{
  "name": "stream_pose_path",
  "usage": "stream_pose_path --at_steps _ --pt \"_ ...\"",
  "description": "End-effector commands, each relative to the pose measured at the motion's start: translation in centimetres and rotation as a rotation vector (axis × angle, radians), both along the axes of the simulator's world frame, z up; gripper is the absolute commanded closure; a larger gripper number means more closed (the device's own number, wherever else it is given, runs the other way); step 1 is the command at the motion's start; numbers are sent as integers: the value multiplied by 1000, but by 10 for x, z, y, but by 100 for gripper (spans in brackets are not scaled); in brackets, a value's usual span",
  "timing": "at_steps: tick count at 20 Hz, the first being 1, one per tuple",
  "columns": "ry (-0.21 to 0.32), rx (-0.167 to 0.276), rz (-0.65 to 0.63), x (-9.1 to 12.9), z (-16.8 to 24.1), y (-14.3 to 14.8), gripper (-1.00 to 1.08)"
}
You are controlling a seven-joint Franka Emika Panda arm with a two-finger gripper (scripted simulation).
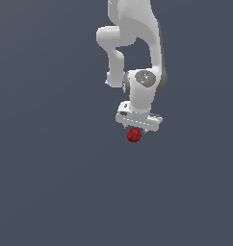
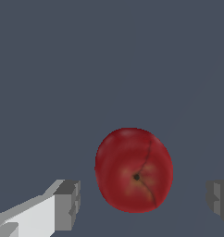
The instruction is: Pick up the object and move it to a goal position.
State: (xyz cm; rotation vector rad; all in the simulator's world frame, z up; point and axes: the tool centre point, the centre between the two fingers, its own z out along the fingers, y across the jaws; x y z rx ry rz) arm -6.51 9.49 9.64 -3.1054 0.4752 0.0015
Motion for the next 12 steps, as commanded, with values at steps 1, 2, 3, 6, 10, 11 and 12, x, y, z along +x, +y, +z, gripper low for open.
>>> stream_pose_path --at_steps 1,2,3,6,10,11,12 --pt "0 0 -1 0 0 0 -92" --pt "0 0 -1 0 -1 0 -92" --pt "0 0 -1 0 -3 0 -92" --pt "0 0 -1 0 -12 0 -92" --pt "-1 0 -3 -1 -32 0 -92" --pt "-1 0 -3 -1 -36 0 -92" --pt "-1 0 -3 -1 -40 0 -92"
